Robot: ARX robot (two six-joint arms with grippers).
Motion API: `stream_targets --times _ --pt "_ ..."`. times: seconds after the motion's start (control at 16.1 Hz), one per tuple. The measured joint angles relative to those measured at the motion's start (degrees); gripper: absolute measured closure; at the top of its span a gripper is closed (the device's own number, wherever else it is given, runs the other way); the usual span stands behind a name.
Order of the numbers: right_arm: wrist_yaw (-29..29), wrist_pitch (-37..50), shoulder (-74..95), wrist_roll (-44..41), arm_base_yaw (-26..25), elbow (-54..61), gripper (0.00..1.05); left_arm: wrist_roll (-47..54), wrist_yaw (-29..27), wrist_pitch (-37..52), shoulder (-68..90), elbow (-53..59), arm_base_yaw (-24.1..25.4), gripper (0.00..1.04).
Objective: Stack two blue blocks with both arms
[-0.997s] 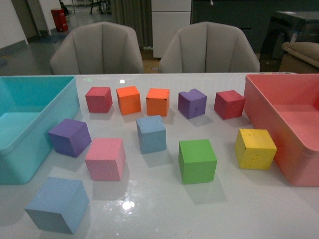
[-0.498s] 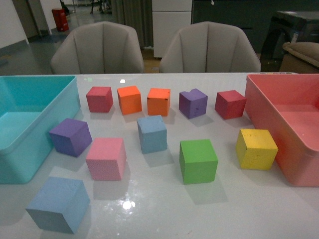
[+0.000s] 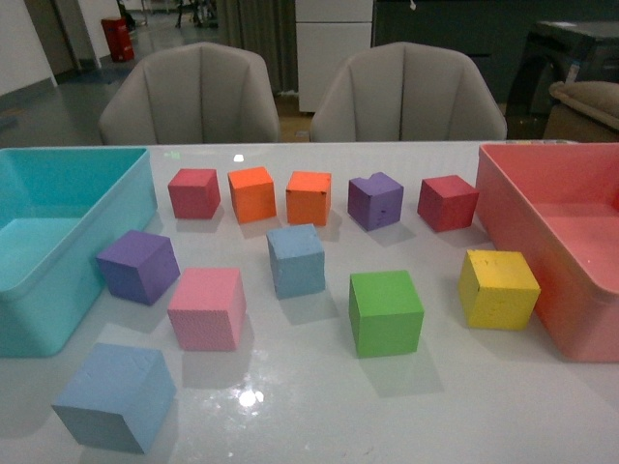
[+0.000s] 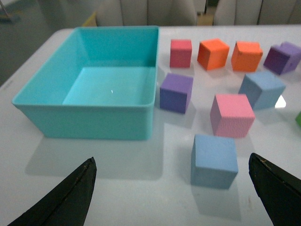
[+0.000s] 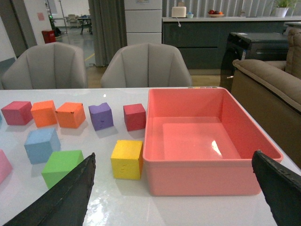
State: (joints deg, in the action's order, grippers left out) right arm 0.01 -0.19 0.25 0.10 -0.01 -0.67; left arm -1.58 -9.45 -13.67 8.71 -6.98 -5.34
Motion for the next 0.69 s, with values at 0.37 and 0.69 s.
stream_targets --times 0.37,0.69 --pt "0.0 0.0 0.0 0.0 0.0 0.0 0.06 1.0 -0.3 13.6 16.9 -8.9 -2.6 0.07" --pt "0.0 0.0 0.0 0.0 0.0 0.0 0.06 1.9 4.9 34.0 51.6 -13.6 -5.5 0.07"
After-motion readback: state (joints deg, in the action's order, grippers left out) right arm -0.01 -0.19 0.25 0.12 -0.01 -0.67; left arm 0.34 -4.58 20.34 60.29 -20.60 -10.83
